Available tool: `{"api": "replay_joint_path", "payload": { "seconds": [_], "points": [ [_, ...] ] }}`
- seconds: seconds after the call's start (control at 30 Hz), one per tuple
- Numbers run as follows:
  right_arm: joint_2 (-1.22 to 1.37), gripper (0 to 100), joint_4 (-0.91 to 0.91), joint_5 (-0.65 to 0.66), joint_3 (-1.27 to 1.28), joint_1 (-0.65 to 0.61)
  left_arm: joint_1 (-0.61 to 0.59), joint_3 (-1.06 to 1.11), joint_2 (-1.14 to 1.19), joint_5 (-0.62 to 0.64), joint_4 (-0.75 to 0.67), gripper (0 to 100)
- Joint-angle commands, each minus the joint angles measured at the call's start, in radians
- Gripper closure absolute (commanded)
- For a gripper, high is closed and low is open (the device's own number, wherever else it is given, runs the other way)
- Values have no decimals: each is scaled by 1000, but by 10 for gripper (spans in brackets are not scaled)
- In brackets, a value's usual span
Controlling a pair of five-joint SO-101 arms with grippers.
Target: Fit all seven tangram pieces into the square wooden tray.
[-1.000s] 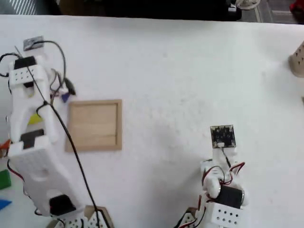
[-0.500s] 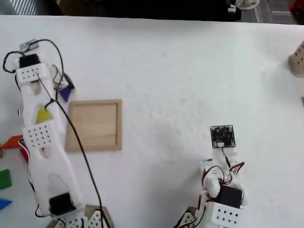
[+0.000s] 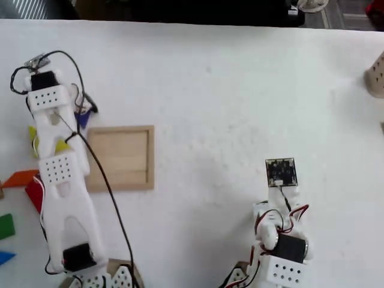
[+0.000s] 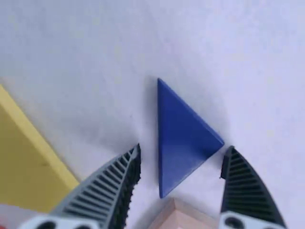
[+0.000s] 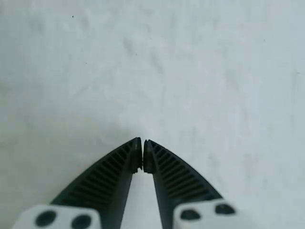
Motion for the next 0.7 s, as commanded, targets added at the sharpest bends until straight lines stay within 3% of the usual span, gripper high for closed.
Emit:
{"api": "replay_joint_path", "payload": {
  "seconds": [0.0,0.67],
  "points": [
    [-12,981,5,9,6,7,8,-48,-2,26,9,717],
    [-12,981,5,9,6,7,1,-54,-5,75,-60,718]
  ]
}}
